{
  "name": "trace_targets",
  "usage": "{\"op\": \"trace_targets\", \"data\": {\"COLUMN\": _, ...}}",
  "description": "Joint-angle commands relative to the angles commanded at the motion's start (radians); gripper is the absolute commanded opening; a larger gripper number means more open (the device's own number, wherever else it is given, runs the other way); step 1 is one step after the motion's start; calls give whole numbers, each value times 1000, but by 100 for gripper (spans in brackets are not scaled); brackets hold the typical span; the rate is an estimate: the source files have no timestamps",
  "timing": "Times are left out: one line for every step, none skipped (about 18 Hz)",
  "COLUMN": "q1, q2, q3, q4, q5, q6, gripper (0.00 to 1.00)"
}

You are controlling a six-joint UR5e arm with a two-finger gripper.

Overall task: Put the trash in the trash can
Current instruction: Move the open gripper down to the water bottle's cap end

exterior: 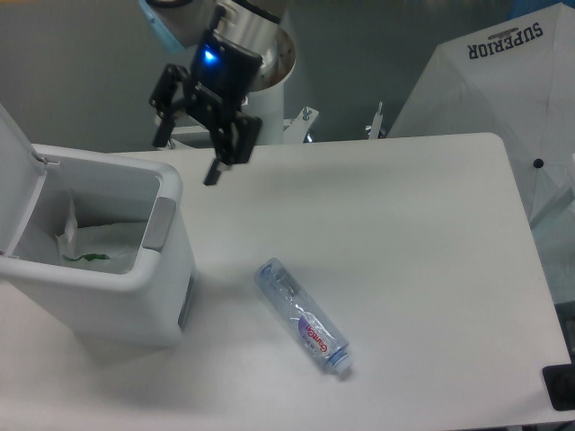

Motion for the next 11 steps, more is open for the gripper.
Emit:
{"op": "trace_targets", "data": {"q1": 17, "q2": -18, "q3": 14, "q4": 0, "q5": 3, "q6": -29, "gripper": 100}}
{"op": "trace_targets", "data": {"q1": 31, "q2": -38, "q3": 25, "q4": 0, "q5": 5, "q6": -43, "gripper": 100}}
{"op": "trace_targets", "data": {"q1": 47, "q2": -54, "q3": 31, "q4": 0, "q5": 6, "q6": -45, "gripper": 100}}
{"op": "trace_targets", "data": {"q1": 66, "q2": -60, "q3": 37, "q4": -2, "q5": 6, "q6": -46, "gripper": 100}}
{"op": "trace_targets", "data": {"q1": 78, "q2": -68, "q3": 42, "q4": -2, "q5": 6, "q6": -46, "gripper": 100}}
{"op": "trace_targets", "data": {"q1": 80, "q2": -89, "q3": 51, "q4": 0, "q5": 8, "q6": -46, "gripper": 100}}
{"op": "trace_targets", "data": {"q1": 80, "q2": -112, "q3": 63, "q4": 3, "q5": 9, "q6": -46, "gripper": 100}}
{"op": "trace_targets", "data": {"q1": 80, "q2": -147, "q3": 83, "q4": 3, "q5": 27, "q6": -46, "gripper": 100}}
{"op": "trace_targets", "data": {"q1": 80, "q2": -193, "q3": 110, "q4": 3, "q5": 79, "q6": -48, "gripper": 100}}
{"op": "trace_targets", "data": {"q1": 80, "q2": -238, "q3": 141, "q4": 2, "q5": 142, "q6": -54, "gripper": 100}}
{"op": "trace_targets", "data": {"q1": 78, "q2": -270, "q3": 176, "q4": -2, "q5": 203, "q6": -86, "gripper": 100}}
